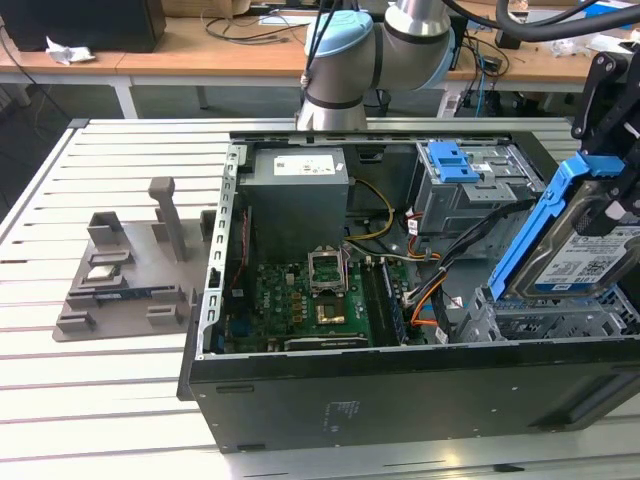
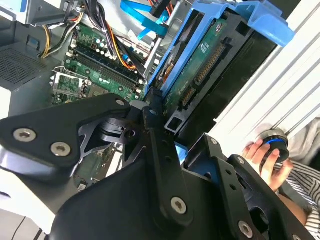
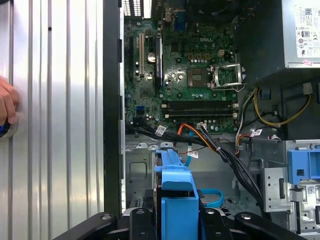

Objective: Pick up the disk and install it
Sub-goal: 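Insert the disk into the insertion slot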

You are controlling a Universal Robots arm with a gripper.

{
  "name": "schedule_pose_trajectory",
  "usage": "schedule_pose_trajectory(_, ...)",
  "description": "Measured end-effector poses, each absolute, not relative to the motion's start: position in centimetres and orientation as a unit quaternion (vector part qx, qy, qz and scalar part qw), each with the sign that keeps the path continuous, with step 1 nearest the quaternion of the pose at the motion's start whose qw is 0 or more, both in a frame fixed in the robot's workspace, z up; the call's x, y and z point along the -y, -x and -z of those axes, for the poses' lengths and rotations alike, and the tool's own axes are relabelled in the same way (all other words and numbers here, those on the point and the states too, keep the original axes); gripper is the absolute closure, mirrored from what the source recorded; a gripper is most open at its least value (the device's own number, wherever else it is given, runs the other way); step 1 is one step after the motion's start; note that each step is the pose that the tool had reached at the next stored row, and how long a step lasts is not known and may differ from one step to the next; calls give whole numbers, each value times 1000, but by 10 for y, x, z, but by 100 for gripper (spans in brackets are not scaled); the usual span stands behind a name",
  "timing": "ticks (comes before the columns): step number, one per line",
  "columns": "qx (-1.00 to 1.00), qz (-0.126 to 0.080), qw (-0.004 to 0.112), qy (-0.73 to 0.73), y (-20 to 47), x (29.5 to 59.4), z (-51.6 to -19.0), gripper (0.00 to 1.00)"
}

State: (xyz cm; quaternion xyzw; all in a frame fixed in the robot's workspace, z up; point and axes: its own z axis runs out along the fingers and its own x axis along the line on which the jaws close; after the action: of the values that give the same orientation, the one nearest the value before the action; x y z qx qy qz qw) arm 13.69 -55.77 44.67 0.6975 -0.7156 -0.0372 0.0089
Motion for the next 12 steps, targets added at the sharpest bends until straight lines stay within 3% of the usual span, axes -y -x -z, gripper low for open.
schedule_pose_trajectory(12,714,37,9,-699,-137,554,-441,64)
